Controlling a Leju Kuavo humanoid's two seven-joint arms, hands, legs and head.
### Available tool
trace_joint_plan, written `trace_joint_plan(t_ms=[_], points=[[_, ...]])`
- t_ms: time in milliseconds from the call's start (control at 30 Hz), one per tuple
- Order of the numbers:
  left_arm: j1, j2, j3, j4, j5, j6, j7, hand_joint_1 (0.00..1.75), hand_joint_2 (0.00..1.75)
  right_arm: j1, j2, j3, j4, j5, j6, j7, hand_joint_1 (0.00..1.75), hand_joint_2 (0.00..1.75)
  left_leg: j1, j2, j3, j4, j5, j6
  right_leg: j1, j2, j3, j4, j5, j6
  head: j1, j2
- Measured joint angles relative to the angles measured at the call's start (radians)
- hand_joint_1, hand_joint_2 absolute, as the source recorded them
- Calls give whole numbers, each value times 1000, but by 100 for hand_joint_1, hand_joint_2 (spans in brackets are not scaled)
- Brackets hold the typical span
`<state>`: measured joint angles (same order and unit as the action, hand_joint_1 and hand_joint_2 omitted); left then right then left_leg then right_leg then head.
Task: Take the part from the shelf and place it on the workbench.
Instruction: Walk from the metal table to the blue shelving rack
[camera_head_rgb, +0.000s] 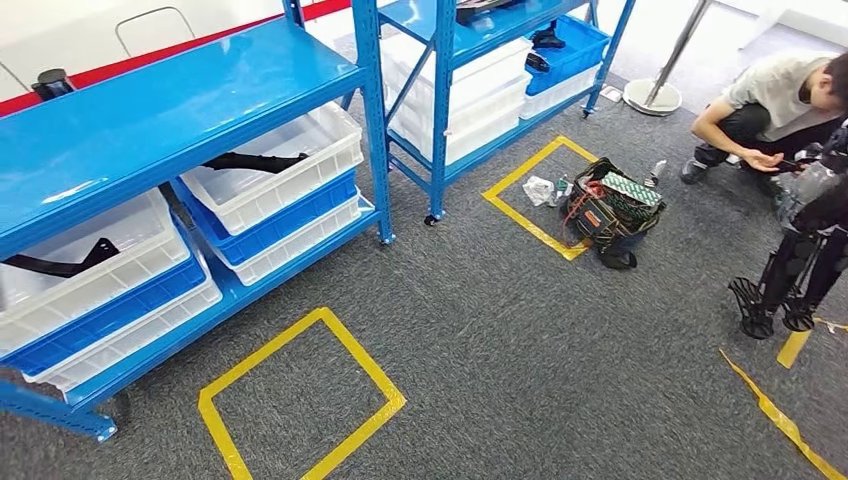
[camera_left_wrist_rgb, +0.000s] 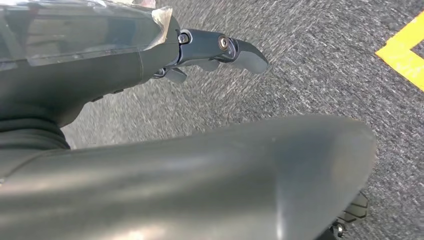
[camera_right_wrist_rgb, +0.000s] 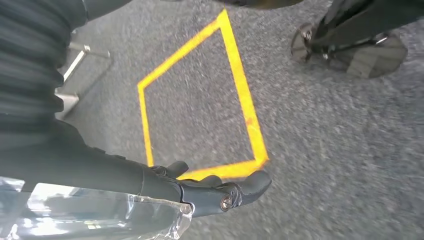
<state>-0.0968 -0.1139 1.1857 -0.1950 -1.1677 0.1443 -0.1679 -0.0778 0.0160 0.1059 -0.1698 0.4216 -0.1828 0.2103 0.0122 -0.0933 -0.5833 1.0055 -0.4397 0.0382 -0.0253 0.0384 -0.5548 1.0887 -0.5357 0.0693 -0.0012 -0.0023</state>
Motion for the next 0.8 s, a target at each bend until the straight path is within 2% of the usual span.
trace_joint_plan(t_ms=[33,67,133,167,200,233,267,300,333,367,400,433,467,500,533,567,600,667,700,733,800], points=[[-1,0,0,0,0,0,-2,0,0,0,0,-3,0,-1,-1,-1,0,175,0,-12,-3,2,0,-7,-3,16,22,-52,18,-1,1,0],[-1,1,-1,0,0,-1,-4,0,0,1,1,-6,0,-2,-3,-2,0,175,-1,-23,-6,3,1,-15,-4,26,33,-79,27,-7,0,0],[1,2,-1,0,0,-2,-5,0,0,1,2,-9,0,-2,-5,-4,0,175,1,-42,-11,-1,6,-28,-1,10,36,-84,31,-27,-1,0],[4,2,-1,0,1,-2,-5,0,0,1,2,-9,0,-2,-6,-4,0,175,2,-37,-14,1,5,-32,-2,-1,38,-85,35,-36,-2,0],[6,3,-1,0,1,-2,-5,0,0,2,2,-10,0,-2,-7,-5,0,175,3,-17,-22,17,-7,-36,-3,-12,39,-87,38,-45,-5,0],[7,3,-1,0,2,-2,-4,0,0,2,2,-10,0,-1,-8,-6,0,175,2,13,-40,54,-31,-40,-4,-23,38,-88,41,-52,-10,0],[6,3,-1,0,3,-3,-4,0,0,4,2,-10,0,0,-9,-7,0,175,1,48,-66,112,-68,-42,-2,-36,37,-88,42,-57,-14,0],[5,3,-1,0,3,-4,-3,0,0,8,3,-11,0,0,-10,-8,0,175,1,73,-99,182,-106,-44,2,-50,35,-88,41,-61,-18,0],[4,2,-1,0,3,-5,-3,0,0,11,3,-11,0,1,-10,-8,0,175,1,84,-128,247,-134,-46,5,-65,34,-88,40,-63,-20,0],[5,2,-1,0,4,-6,-3,0,0,13,3,-11,0,1,-10,-8,0,175,1,89,-145,286,-144,-46,8,-80,34,-88,39,-64,-19,0],[6,1,-1,0,4,-8,-3,0,0,14,2,-11,0,1,-10,-8,0,175,1,91,-142,287,-136,-45,9,-94,34,-87,38,-65,-20,0],[6,2,-1,0,4,-8,-3,0,0,14,2,-11,0,1,-10,-8,0,175,1,96,-118,248,-111,-43,10,-106,36,-87,37,-66,-20,0],[6,2,-1,0,4,-8,-3,0,0,13,3,-11,0,2,-10,-8,0,175,0,112,-77,180,-78,-39,11,-117,38,-87,36,-66,-20,0],[5,2,-1,0,5,-9,-3,0,0,11,3,-11,0,3,-10,-8,0,175,-4,138,-36,108,-54,-33,15,-127,41,-87,33,-64,-21,0],[3,3,-1,0,5,-9,-3,0,0,11,4,-11,0,4,-10,-8,0,175,-8,158,-4,51,-38,-27,19,-136,43,-86,31,-60,-20,0],[1,3,-1,0,6,-9,-3,0,0,10,4,-11,0,6,-10,-7,0,175,-13,171,12,20,-32,-22,22,-145,46,-86,29,-56,-20,0],[0,3,-1,0,6,-9,-3,0,0,9,5,-11,0,8,-10,-7,0,175,-17,171,15,10,-34,-19,25,-155,48,-87,27,-52,-19,0],[0,3,-1,0,7,-9,-3,0,0,7,6,-11,0,10,-11,-6,0,175,-16,145,13,4,-27,-10,25,-169,51,-88,24,-42,-19,0],[0,2,-1,0,7,-9,-3,0,0,5,6,-11,0,10,-11,-5,0,175,-13,134,15,-2,-22,-3,24,-155,48,-79,16,-38,-18,0],[0,2,-1,0,7,-9,-3,0,0,5,6,-11,0,10,-11,-5,0,175,-9,122,16,-7,-17,3,23,-130,38,-53,0,-37,-17,0],[-4,3,-1,-1,8,-9,-3,0,0,5,6,-11,0,11,-11,-4,0,175,-4,96,14,-11,-10,11,21,-69,-13,63,-55,-41,-14,0]])
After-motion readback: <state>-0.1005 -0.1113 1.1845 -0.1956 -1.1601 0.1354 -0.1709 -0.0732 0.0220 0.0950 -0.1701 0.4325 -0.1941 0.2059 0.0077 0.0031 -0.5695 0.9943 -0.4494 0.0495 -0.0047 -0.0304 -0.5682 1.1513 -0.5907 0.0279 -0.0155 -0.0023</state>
